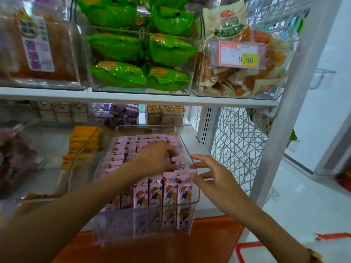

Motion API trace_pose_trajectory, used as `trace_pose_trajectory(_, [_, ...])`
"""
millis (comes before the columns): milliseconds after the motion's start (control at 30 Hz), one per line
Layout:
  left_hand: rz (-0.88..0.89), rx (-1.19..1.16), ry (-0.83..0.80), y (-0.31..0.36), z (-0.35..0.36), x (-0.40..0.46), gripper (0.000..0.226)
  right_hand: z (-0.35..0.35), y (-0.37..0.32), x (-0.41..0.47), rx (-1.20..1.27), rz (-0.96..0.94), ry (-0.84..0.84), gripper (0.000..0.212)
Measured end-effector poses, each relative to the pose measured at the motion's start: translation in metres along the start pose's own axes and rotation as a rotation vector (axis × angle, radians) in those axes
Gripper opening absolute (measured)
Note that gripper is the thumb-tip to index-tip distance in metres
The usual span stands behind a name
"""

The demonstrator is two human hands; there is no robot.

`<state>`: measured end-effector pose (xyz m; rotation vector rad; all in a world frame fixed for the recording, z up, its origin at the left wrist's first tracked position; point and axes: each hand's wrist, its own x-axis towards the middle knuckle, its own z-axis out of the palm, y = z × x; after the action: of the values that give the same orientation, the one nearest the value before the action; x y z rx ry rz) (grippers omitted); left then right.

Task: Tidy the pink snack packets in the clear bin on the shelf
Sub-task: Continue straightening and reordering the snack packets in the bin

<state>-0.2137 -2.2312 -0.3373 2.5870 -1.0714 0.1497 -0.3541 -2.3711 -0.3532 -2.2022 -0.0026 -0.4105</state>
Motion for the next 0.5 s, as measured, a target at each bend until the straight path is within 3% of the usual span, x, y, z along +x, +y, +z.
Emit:
trace_pose_trajectory(133, [0.112, -0.056, -0.061, -0.005, -0.009, 0.004, 0.025, -0.002, -0.001, 0.002, 0.001, 0.003, -0.044, 0.037])
trace_pose_trajectory(300, [0.154, -0.038, 0.094, -0.001, -0.017, -0.004, 0.022, -0.011, -0.004, 0.004, -0.108, -0.009, 0.022, 0.025])
trace_pose_trajectory(367, [0.184, -0.002, 0.056, 0.004, -0.014, -0.008, 0.023, -0.015, -0.005, 0.005, -0.111, -0.019, 0.084, 0.013])
trace_pose_trajectory(500, [0.129, 0.045, -0.046, 0.009, -0.004, -0.009, 0.024, -0.014, -0.008, 0.004, -0.107, 0.005, 0.095, 0.010])
